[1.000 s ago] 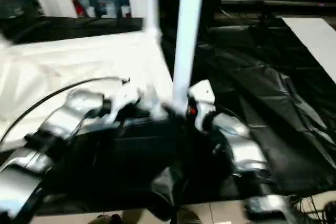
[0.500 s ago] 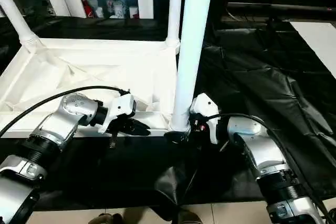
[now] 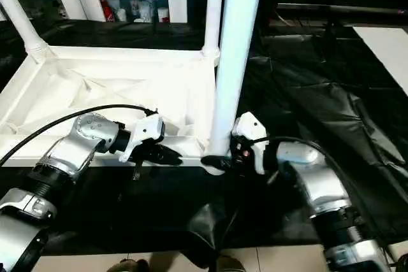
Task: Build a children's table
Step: Rotate leg to tighten
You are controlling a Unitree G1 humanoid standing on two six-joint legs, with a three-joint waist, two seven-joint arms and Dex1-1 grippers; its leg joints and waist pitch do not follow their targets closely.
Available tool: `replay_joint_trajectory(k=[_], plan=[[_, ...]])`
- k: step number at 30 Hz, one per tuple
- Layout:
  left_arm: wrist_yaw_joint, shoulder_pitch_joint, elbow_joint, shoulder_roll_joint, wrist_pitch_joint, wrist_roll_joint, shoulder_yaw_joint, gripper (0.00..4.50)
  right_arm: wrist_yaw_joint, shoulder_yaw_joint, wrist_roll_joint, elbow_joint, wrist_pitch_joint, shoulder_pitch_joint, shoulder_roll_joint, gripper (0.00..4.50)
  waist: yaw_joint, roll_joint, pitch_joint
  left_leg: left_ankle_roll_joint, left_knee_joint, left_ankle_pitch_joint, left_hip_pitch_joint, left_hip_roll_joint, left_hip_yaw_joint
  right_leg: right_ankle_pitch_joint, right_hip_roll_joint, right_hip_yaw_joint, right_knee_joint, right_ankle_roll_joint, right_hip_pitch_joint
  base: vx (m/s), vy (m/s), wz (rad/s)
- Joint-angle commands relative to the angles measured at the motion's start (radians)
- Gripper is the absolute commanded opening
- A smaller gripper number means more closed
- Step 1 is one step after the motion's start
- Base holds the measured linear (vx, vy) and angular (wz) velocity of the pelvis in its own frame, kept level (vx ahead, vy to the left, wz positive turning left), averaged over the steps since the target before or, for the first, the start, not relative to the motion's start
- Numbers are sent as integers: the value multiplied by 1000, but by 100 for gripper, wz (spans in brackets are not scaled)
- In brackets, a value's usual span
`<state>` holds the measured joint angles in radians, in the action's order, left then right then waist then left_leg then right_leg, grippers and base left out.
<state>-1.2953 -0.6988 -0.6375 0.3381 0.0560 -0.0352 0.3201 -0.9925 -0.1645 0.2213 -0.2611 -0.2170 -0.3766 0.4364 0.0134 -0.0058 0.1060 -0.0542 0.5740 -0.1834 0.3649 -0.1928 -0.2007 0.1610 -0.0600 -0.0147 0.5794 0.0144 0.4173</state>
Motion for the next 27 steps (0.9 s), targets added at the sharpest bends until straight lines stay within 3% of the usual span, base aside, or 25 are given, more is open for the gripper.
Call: replay_joint_trajectory(k=[1, 4, 5, 7, 8, 11, 14, 18, 20, 22, 26, 27], plan=[[129, -14, -79, -51, 25, -28, -1, 0, 166, 24, -46, -81, -4, -10, -60, 264, -4, -4, -68, 60, -56, -188, -12, -29, 10, 232, -59, 30, -62, 261, -47, 0, 0, 0], [238, -44, -140, -87, 40, -53, -11, 0, 312, 64, -60, -142, -2, -28, -123, 263, -12, -3, -63, 23, -63, -252, -16, -28, 16, 369, -60, 27, -76, 218, -42, 0, 0, 0], [339, -74, -193, -125, 71, -67, -22, 0, 463, 110, -57, -183, -29, -42, -191, 263, -16, -5, -62, 16, -63, -263, -14, -28, 17, 380, -58, 28, -77, 207, -40, 0, 0, 0], [391, -89, -219, -145, 87, -73, -29, 0, 538, 134, -53, -201, -43, -49, -225, 263, -20, 0, -61, 1, -65, -285, -17, -28, 18, 383, -57, 29, -78, 206, -33, 0, 0, 0], [433, -103, -242, -163, 103, -77, -34, 0, 601, 151, -52, -221, -52, -57, -252, 263, -20, -4, -62, -2, -66, -290, -16, -26, 20, 380, -56, 27, -79, 200, -37, 0, 0, 0], [537, -139, -301, -209, 134, -91, -38, 0, 785, 186, -75, -290, -37, -91, -321, 263, -24, 1, -61, -7, -66, -315, -21, -23, 18, 394, -57, 28, -84, 196, -29, 0, 0, 0], [588, -163, -343, -233, 131, -106, -38, 0, 876, 203, -88, -338, -12, -130, -374, 263, -23, 2, -63, -3, -66, -320, -19, -22, 20, 391, -57, 29, -87, 184, -32, 0, 0, 0], [597, -183, -383, -240, 103, -125, -28, 0, 839, 170, -108, -346, 36, -161, -404, 263, -23, 5, -67, 2, -67, -317, -17, -22, 20, 353, -57, 28, -84, 188, -35, 0, 0, 0], [585, -185, -387, -234, 99, -129, -22, 0, 776, 156, -94, -313, 62, -153, -408, 263, -22, 2, -69, 11, -67, -309, -15, -24, 20, 321, -58, 29, -80, 199, -39, 0, 0, 0], [570, -180, -382, -222, 97, -130, -18, 0, 727, 150, -79, -276, 90, -141, -400, 333, -20, 2, -69, 21, -66, -301, -13, -24, 18, 306, -59, 29, -80, 208, -41, 0, 0, 0], [501, -157, -345, -186, 77, -122, -9, 0, 619, 136, -55, -229, 96, -132, -341, 342, -25, -5, -74, 41, -66, -254, 0, -24, 21, 279, -61, 27, -74, 210, -53, 0, 0, 0], [496, -156, -342, -184, 75, -122, -8, 0, 611, 134, -55, -227, 96, -131, -336, 367, -26, -4, -75, 45, -65, -247, -2, -25, 21, 267, -60, 26, -72, 215, -54, 0, 0, 0]])
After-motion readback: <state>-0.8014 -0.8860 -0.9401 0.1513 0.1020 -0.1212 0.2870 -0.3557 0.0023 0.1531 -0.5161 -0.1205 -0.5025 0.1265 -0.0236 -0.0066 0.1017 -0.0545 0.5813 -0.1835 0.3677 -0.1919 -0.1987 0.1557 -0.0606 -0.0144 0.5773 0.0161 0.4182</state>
